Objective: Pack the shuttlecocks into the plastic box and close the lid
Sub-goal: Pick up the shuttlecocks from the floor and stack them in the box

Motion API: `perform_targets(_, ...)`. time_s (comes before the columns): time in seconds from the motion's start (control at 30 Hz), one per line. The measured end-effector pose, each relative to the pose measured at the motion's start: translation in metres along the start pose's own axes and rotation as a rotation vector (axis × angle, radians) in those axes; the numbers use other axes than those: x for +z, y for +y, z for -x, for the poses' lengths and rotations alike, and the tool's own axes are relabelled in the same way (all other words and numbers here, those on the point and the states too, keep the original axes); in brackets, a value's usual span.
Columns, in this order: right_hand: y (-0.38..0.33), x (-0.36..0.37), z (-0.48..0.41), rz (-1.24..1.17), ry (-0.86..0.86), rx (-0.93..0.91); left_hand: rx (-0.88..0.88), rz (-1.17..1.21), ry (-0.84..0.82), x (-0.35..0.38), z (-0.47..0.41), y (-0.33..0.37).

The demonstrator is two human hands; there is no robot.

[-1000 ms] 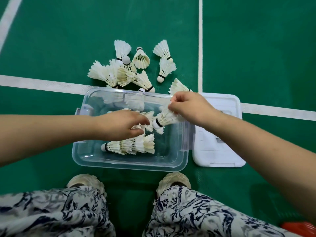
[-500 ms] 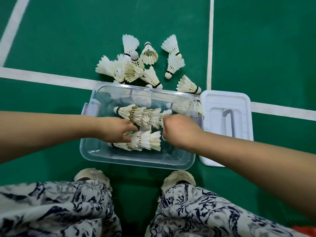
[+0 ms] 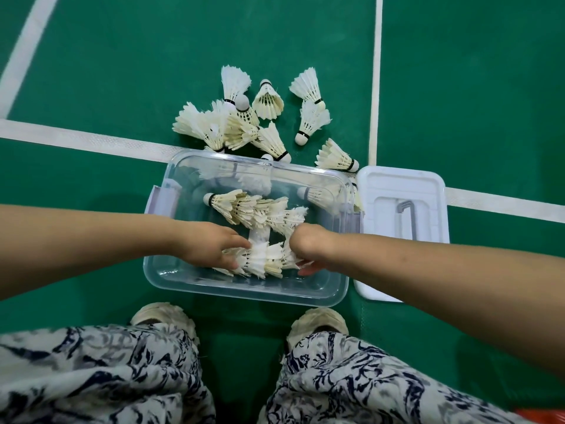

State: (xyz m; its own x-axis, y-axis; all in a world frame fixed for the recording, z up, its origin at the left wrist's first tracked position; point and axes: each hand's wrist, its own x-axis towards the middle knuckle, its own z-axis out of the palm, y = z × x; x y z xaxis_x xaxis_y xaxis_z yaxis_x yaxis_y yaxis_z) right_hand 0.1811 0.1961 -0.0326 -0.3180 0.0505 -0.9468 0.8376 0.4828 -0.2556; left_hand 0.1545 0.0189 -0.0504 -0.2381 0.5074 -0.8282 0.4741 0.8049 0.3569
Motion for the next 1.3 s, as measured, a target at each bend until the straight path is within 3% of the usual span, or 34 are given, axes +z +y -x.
perform_targets(0.07, 0.007, 0.001, -0.01, -0.168, 0.039, 0.055, 0.002, 0.032, -0.002, 0.0, 0.001, 0.0)
perform_targets(0.27, 0.009, 0.005, -0.012, -0.347, 0.012, 0.124, -0.012, 0.075, -0.005, -0.002, 0.001, -0.002)
perform_targets(0.43, 0.015, 0.02, -0.015, -0.169, -0.035, 0.185, 0.032, 0.071, -0.02, 0.0, -0.001, 0.003)
perform_targets(0.67, 0.014, 0.018, -0.012, 0.128, -0.03, 0.056, 0.052, -0.033, -0.001, 0.009, 0.001, 0.005)
perform_targets(0.83, 0.005, 0.009, -0.013, 0.085, 0.197, -0.075, 0.049, 0.039, 0.255, -0.019, 0.006, 0.005)
perform_targets(1.0, -0.017, 0.003, 0.008, 0.061, 0.332, -0.276, 0.031, 0.103, 0.367, -0.047, 0.014, 0.004)
perform_targets(1.2, -0.062, -0.001, 0.03, 0.016, 0.321, -0.568, 0.072, 0.27, 0.714, -0.076, 0.035, -0.003)
perform_targets(1.3, -0.08, -0.001, 0.033, -0.001, 0.332, -0.682, -0.002, 0.27, 0.912, -0.095, 0.036, -0.023)
